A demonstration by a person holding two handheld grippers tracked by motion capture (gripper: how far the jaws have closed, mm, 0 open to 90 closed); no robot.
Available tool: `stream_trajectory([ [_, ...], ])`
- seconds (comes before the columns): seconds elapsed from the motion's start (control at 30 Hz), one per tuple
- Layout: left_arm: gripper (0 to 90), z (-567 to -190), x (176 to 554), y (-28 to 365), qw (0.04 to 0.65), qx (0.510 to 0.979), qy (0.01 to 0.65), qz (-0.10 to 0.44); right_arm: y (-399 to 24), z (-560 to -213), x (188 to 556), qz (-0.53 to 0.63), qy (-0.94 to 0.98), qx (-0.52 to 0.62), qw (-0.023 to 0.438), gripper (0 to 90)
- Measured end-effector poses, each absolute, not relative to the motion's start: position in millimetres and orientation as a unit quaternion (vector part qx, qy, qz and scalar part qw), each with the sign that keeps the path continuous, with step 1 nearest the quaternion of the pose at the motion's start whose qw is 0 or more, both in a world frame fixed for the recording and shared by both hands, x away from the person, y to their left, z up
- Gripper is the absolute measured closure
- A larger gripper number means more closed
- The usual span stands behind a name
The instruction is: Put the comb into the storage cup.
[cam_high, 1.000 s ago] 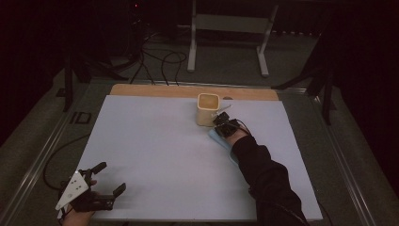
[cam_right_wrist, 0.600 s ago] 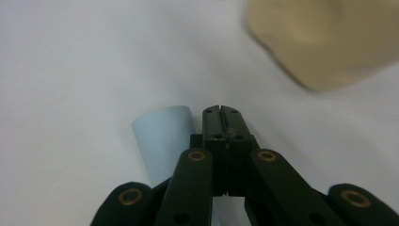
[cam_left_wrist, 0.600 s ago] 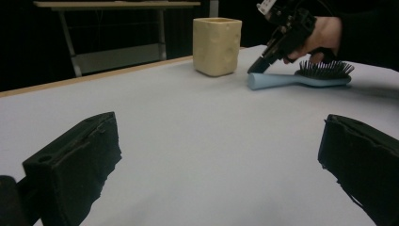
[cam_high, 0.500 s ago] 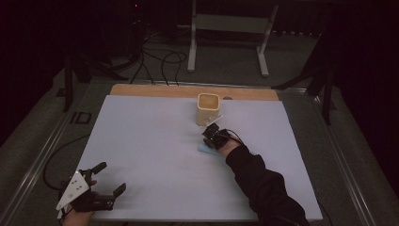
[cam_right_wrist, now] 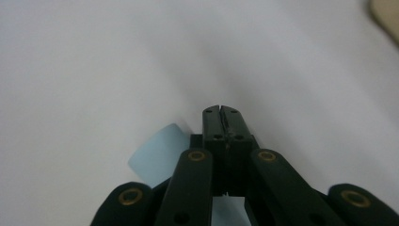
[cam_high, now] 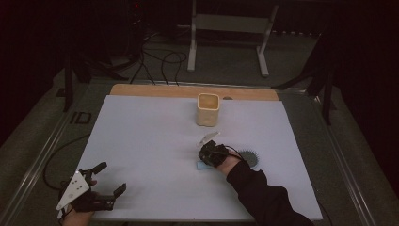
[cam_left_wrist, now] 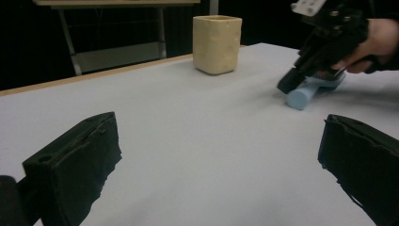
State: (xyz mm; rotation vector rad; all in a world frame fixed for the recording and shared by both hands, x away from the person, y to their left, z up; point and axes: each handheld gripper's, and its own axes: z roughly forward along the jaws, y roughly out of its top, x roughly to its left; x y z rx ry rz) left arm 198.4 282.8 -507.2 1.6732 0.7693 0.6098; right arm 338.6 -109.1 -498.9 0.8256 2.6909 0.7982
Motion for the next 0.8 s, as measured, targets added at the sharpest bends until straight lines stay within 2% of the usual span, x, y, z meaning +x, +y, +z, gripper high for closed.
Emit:
stream_trajectory([
  [0.27, 0.0, -507, 199, 283, 0.567, 0.710, 0.328, 0.259, -122, -499, 303, 0.278, 0.918, 0.270, 0.089, 90.0],
  [0.53, 0.0, -507, 199, 282, 0.564, 0.711, 0.329, 0.259, -152, -497, 267, 0.284, 0.916, 0.274, 0.076, 90.0],
  [0.8, 0.0, -508, 199, 282, 0.564, 0.712, 0.330, 0.258, -179, -498, 248, 0.278, 0.914, 0.286, 0.078, 90.0],
])
